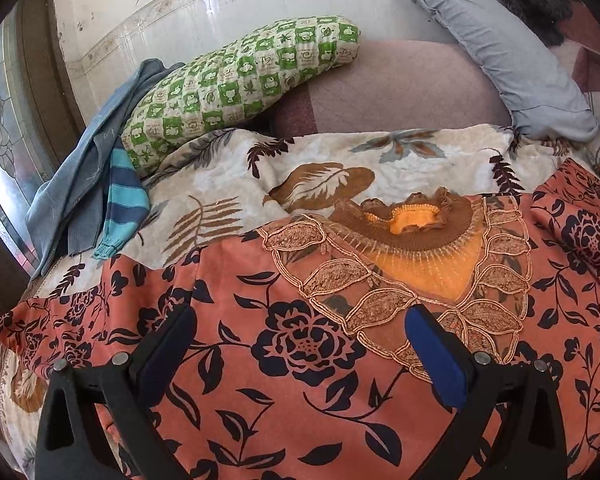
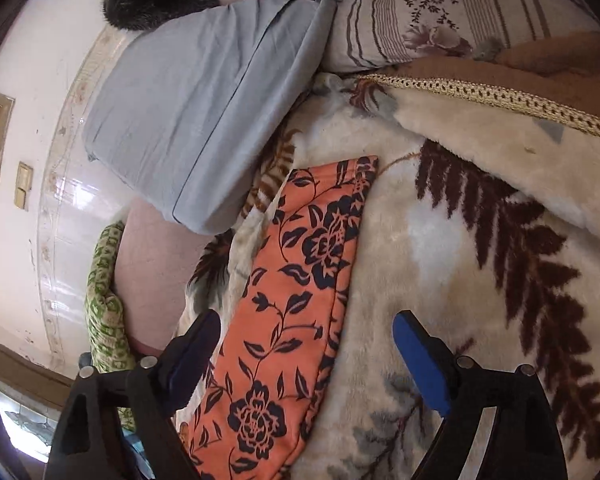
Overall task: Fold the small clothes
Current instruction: 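Grasp the sleeve cuff of the orange dress with the right gripper, then fold the held sleeve across the dress body with the right gripper, release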
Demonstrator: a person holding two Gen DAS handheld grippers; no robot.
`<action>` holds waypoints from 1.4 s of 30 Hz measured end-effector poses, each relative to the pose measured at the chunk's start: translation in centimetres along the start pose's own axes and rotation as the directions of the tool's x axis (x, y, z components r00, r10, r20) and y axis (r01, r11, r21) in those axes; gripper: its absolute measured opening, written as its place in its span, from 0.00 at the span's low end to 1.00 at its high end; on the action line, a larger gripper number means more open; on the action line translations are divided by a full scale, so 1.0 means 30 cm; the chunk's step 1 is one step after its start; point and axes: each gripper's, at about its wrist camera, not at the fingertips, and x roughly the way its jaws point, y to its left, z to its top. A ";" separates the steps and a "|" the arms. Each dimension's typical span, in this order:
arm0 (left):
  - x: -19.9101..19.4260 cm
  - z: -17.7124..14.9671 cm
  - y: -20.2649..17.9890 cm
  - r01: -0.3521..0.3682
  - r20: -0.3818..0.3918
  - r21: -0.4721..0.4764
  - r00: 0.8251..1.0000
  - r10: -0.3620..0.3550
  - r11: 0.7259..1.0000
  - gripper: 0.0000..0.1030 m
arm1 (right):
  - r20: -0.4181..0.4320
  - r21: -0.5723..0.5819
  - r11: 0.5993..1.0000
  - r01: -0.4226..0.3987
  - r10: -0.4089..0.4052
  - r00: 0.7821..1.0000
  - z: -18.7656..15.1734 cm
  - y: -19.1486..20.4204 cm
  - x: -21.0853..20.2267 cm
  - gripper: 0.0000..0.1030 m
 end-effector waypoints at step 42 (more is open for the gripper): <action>-0.023 -0.086 0.738 -0.305 -0.149 -0.520 0.952 0.267 0.798 1.00 | -0.601 -0.681 0.629 -0.374 -0.189 0.776 -1.598 0.831 0.104 0.12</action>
